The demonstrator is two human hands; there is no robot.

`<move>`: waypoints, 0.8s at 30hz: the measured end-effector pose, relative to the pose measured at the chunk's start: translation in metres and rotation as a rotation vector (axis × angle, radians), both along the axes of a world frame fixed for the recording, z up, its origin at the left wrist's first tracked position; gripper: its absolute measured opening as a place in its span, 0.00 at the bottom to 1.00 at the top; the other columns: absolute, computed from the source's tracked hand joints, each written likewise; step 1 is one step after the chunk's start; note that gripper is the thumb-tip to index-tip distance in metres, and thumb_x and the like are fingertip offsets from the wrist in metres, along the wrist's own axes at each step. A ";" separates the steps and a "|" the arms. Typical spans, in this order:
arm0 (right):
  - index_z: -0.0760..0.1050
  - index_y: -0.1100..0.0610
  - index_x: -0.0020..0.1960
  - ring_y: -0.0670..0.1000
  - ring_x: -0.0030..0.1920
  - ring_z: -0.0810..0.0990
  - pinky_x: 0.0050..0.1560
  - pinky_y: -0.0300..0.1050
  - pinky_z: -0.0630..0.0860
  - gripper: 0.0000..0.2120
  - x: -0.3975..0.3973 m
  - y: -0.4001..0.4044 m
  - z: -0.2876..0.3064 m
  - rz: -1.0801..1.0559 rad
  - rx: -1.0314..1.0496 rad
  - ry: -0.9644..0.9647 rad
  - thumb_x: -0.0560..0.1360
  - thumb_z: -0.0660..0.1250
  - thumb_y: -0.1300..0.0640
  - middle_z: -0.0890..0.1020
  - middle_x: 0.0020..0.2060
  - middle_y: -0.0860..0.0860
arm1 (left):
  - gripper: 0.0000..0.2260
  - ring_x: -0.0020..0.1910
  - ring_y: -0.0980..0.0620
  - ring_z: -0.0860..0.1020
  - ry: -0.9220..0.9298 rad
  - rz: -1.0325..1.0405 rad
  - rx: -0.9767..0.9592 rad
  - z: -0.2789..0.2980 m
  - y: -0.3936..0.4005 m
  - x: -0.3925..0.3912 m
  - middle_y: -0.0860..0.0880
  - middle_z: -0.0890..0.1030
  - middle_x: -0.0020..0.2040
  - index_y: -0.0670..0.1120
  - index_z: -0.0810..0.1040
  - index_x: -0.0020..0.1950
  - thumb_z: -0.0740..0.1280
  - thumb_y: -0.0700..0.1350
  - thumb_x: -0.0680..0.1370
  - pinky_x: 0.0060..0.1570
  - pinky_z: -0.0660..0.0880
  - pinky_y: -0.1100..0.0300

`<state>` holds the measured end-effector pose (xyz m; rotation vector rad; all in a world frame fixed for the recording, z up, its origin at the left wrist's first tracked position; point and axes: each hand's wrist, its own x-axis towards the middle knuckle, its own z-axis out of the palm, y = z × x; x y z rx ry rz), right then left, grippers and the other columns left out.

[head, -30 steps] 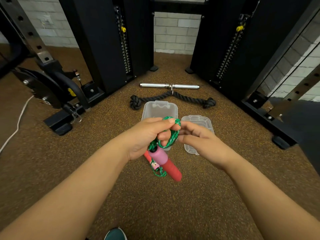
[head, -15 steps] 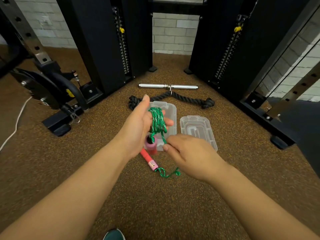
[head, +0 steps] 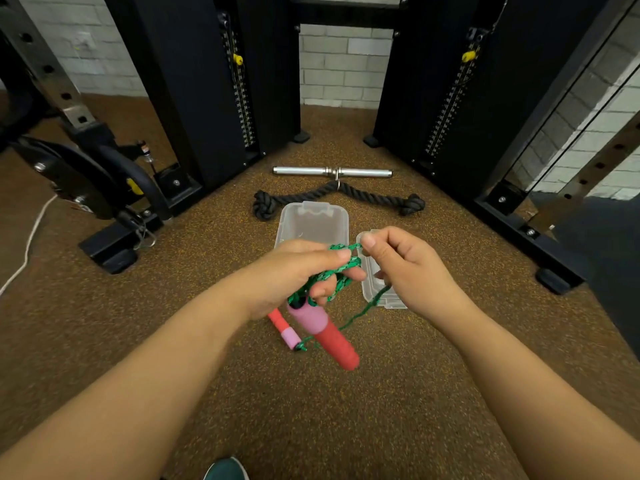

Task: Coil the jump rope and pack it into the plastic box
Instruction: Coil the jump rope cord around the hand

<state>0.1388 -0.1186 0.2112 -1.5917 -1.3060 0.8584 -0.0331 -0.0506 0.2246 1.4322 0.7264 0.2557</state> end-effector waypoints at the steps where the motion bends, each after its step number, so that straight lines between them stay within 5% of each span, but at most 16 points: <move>1: 0.77 0.50 0.40 0.51 0.33 0.69 0.36 0.54 0.72 0.12 0.001 0.001 -0.002 -0.007 0.000 0.019 0.75 0.63 0.44 0.71 0.33 0.54 | 0.21 0.27 0.55 0.66 -0.034 0.037 -0.022 0.001 -0.001 0.001 0.51 0.67 0.25 0.39 0.82 0.52 0.62 0.55 0.75 0.36 0.69 0.62; 8: 0.76 0.49 0.37 0.53 0.32 0.66 0.37 0.49 0.67 0.15 0.001 0.005 -0.020 0.005 -0.081 0.095 0.80 0.58 0.50 0.66 0.29 0.55 | 0.16 0.28 0.55 0.64 -0.204 0.291 -0.157 0.004 0.004 0.002 0.54 0.64 0.24 0.41 0.81 0.49 0.60 0.52 0.77 0.33 0.68 0.66; 14: 0.76 0.46 0.39 0.49 0.33 0.73 0.42 0.57 0.76 0.14 -0.003 0.003 -0.031 0.093 -0.179 -0.052 0.80 0.57 0.49 0.73 0.29 0.49 | 0.20 0.31 0.56 0.71 -0.335 0.452 -0.233 0.000 0.011 0.003 0.53 0.71 0.29 0.41 0.78 0.58 0.55 0.53 0.81 0.40 0.70 0.63; 17: 0.76 0.46 0.43 0.50 0.36 0.75 0.41 0.51 0.75 0.12 -0.010 -0.002 -0.028 0.217 -0.186 -0.284 0.80 0.56 0.47 0.76 0.32 0.47 | 0.29 0.46 0.51 0.79 -0.336 0.423 -0.314 -0.001 0.013 0.000 0.48 0.83 0.41 0.40 0.76 0.62 0.48 0.61 0.81 0.53 0.74 0.55; 20: 0.75 0.54 0.46 0.51 0.40 0.76 0.43 0.49 0.74 0.14 -0.021 -0.004 -0.020 0.343 -0.120 -0.505 0.80 0.56 0.46 0.78 0.38 0.50 | 0.46 0.63 0.43 0.76 -0.240 0.287 -0.317 -0.005 0.015 -0.005 0.38 0.79 0.61 0.39 0.79 0.60 0.39 0.73 0.73 0.63 0.69 0.44; 24: 0.74 0.53 0.42 0.51 0.40 0.77 0.42 0.53 0.76 0.13 -0.026 -0.005 -0.018 0.395 -0.075 -0.468 0.77 0.60 0.45 0.78 0.36 0.50 | 0.52 0.64 0.43 0.76 -0.086 0.182 -0.168 -0.013 0.014 -0.004 0.38 0.80 0.61 0.40 0.78 0.62 0.33 0.76 0.68 0.68 0.66 0.45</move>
